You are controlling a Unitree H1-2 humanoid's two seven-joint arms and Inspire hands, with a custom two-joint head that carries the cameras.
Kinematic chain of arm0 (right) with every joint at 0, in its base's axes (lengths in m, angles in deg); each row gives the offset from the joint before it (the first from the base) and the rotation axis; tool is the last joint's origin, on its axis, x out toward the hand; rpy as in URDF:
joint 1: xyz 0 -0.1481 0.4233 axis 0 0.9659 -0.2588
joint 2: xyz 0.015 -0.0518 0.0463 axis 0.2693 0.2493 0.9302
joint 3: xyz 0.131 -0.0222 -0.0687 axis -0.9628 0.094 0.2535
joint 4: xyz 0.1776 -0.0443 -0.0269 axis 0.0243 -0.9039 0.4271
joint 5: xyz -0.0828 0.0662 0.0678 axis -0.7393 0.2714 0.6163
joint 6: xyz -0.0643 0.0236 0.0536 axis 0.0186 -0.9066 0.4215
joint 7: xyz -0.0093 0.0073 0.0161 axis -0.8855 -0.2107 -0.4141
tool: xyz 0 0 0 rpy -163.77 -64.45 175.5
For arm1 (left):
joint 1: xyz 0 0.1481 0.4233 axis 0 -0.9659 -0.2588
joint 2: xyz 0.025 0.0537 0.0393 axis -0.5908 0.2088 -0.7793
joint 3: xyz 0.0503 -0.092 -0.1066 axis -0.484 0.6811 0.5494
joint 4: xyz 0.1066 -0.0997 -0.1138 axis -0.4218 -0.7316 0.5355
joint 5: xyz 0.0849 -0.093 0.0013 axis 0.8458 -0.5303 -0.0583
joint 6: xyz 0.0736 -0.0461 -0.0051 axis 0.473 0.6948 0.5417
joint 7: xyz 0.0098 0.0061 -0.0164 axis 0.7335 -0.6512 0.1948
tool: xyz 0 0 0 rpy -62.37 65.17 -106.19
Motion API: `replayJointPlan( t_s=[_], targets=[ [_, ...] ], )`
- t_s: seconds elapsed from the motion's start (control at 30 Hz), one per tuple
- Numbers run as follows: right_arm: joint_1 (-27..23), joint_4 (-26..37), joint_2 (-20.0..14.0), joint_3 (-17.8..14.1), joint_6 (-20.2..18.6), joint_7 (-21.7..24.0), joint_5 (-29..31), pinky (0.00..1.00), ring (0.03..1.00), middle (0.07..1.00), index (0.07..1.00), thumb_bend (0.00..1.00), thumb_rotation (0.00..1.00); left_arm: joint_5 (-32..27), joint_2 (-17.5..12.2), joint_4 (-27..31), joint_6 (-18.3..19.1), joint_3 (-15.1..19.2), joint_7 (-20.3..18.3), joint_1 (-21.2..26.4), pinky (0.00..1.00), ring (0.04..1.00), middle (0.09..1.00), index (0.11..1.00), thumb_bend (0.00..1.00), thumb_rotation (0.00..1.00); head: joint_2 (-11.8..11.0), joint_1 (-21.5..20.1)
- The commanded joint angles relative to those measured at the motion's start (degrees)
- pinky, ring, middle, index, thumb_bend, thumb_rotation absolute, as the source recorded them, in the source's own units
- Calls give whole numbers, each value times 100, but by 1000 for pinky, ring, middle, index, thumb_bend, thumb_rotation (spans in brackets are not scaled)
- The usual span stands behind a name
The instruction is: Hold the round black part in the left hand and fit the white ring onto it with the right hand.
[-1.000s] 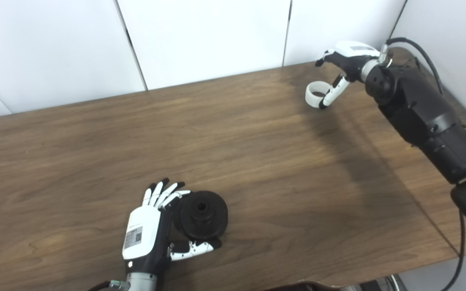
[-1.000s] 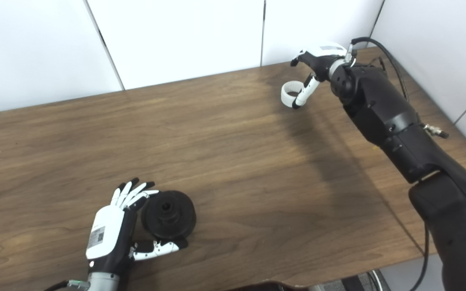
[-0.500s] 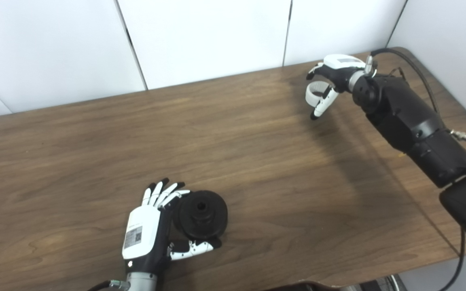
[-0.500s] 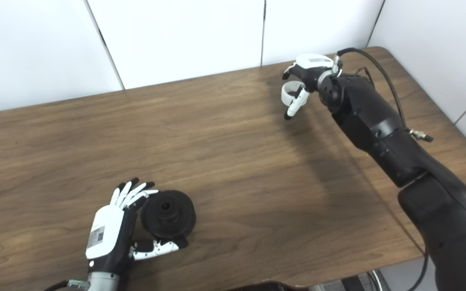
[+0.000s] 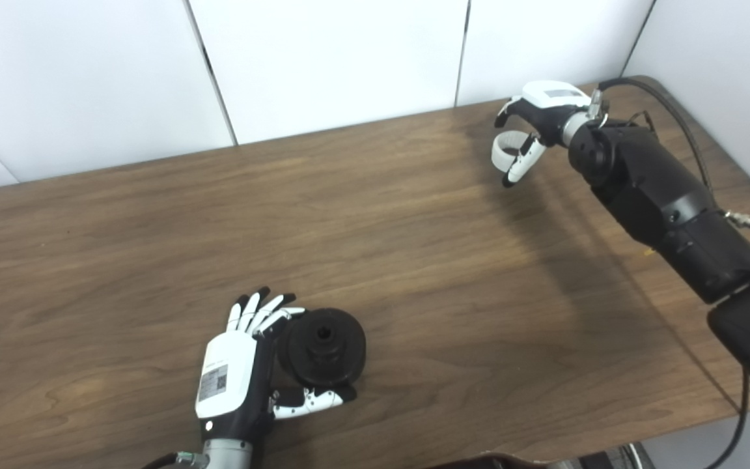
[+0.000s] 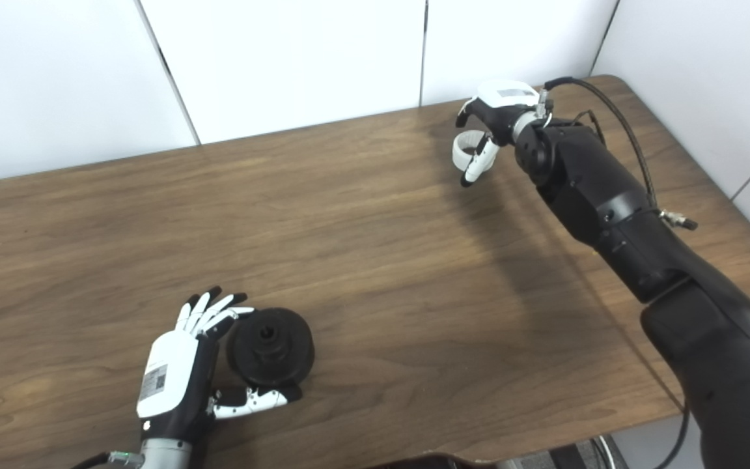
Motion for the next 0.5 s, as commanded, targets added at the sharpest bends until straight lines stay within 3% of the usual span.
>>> replayJointPlan(
  t_s=[0.0, 0.47],
  targets=[
    [-221, 77, -136, -91, 128, -181, -48, 970, 986, 939, 777, 861, 232, 87, 17, -221, 174, -48, -139, -242, 1000, 962, 856, 486, 521, 64, 5, 9],
    [-220, -33, -205, -82, 189, -159, -120, 960, 978, 933, 766, 848, 230, 123, 34, -171, 215, -77, -143, -248, 1000, 963, 854, 486, 521, 64, 5, 39]
  ],
)
